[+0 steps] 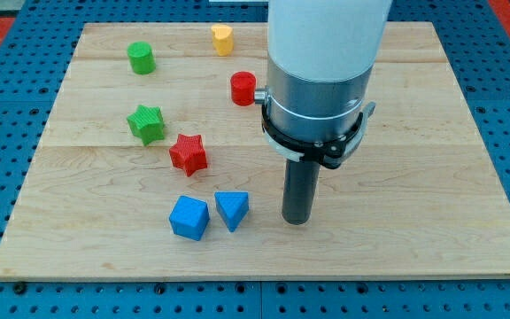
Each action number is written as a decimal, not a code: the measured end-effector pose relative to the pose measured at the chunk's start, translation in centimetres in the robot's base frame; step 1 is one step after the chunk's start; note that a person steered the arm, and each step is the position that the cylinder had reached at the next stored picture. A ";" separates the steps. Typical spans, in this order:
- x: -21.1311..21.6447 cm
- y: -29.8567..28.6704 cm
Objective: Place your arm parallel to the blue triangle
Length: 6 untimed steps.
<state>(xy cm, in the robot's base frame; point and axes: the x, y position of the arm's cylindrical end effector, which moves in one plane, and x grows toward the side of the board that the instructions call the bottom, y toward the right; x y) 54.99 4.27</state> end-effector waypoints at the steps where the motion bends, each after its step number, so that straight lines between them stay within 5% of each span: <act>1: 0.0 0.2; 6: -0.1 5.8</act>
